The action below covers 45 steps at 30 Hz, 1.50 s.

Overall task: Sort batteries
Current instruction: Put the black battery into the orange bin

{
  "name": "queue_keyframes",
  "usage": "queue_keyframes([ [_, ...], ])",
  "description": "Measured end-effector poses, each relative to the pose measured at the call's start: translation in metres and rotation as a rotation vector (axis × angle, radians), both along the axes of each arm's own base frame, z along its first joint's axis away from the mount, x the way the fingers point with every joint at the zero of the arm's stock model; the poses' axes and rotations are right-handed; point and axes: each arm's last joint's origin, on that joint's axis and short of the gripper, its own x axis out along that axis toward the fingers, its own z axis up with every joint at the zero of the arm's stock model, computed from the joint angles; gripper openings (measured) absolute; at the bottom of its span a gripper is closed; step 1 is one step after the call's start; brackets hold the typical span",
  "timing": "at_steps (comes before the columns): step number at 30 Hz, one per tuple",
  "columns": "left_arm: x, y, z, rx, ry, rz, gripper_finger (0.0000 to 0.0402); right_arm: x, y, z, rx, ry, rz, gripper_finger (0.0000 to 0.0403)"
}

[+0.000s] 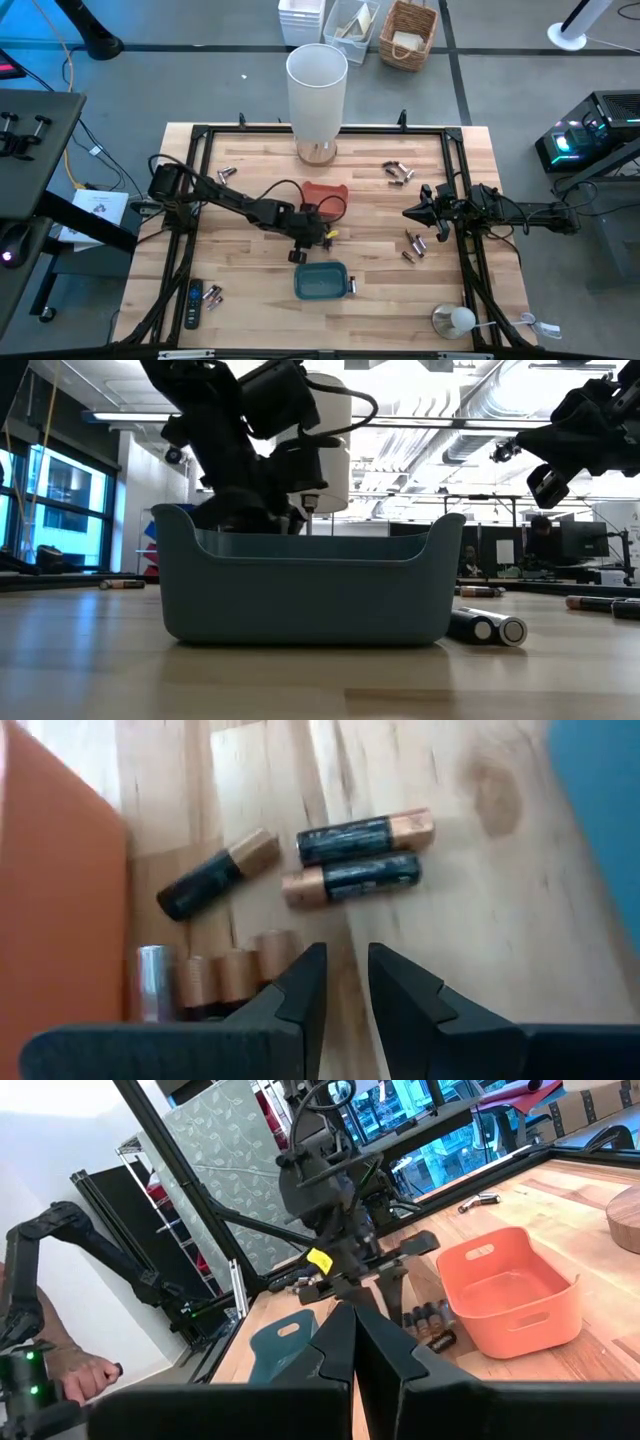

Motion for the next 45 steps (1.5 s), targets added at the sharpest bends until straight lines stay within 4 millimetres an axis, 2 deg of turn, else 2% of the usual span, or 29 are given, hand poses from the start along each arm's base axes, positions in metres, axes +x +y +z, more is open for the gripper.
queue_keyframes([
  [5, -0.002, -0.003, 0.016, 0.044, -0.035, 0.000, 0.0070, 0.000, 0.000, 0.000, 0.000, 0.004, -0.004, 0.0000],
  [12, -0.002, 0.023, 0.018, 0.038, -0.020, 0.103, 0.0076, 0.000, 0.000, -0.001, 0.000, 0.007, -0.004, 0.0000],
  [18, -0.002, 0.037, 0.017, 0.027, -0.009, 0.099, 0.0128, 0.000, 0.000, -0.001, 0.000, 0.007, -0.003, 0.0000],
  [22, -0.002, 0.036, 0.013, -0.009, 0.001, 0.076, 0.0163, 0.000, 0.000, -0.001, 0.000, 0.007, -0.003, 0.0000],
  [26, 0.000, 0.030, 0.010, -0.001, -0.001, 0.047, 0.0180, 0.000, 0.000, -0.001, 0.000, 0.008, -0.003, 0.0000],
  [30, 0.001, 0.028, 0.002, -0.001, 0.024, 0.066, 0.0181, 0.000, 0.000, -0.001, 0.000, 0.007, -0.002, 0.0000],
  [39, -0.001, 0.027, 0.000, -0.017, 0.045, 0.085, 0.0181, 0.001, 0.000, -0.001, 0.000, 0.014, -0.002, 0.0000],
  [45, -0.009, 0.025, -0.008, -0.067, 0.087, 0.161, 0.0160, 0.001, 0.000, -0.001, 0.000, 0.013, -0.002, 0.0000],
])
